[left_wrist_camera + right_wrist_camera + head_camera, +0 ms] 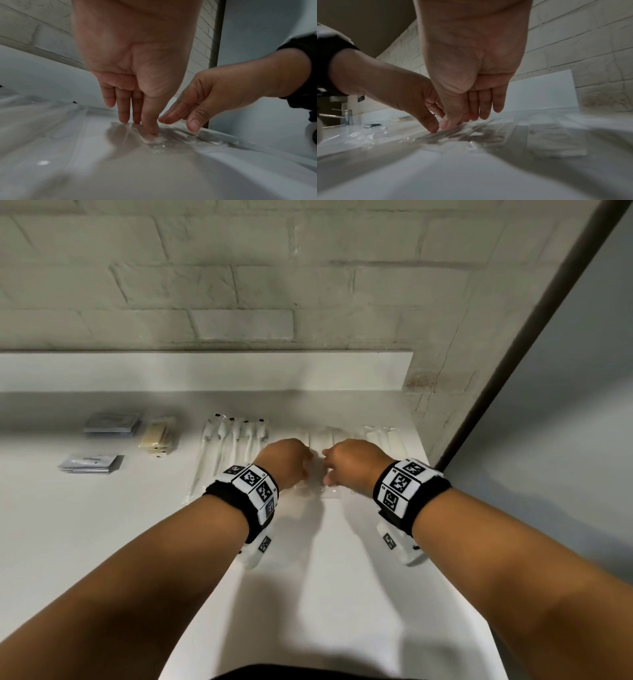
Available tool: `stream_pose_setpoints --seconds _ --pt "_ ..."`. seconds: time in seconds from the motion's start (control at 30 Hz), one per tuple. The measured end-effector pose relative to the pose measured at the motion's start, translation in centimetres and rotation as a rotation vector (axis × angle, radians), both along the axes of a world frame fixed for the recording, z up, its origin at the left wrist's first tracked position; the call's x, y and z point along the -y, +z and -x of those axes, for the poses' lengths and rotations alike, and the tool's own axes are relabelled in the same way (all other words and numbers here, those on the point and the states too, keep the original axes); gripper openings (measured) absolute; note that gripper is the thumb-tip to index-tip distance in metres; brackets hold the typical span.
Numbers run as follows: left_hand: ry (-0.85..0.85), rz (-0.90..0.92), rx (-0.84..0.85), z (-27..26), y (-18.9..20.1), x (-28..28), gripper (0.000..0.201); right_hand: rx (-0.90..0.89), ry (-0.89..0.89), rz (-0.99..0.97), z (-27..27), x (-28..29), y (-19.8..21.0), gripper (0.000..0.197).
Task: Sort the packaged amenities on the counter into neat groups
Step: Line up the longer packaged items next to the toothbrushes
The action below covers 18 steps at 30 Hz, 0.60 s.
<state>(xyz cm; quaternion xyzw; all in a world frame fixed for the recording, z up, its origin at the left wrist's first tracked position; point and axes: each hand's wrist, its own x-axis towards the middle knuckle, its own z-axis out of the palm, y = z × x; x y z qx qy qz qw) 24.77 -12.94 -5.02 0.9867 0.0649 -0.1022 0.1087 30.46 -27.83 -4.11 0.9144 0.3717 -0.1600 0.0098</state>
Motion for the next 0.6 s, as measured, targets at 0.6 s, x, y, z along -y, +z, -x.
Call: stream_pose_setpoints --seconds 0.6 --pt "-0.074 -0.062 -0.062 0.35 0.62 0.02 0.04 -0.027 -0.02 -0.015 0.69 -0.27 -0.75 0.036"
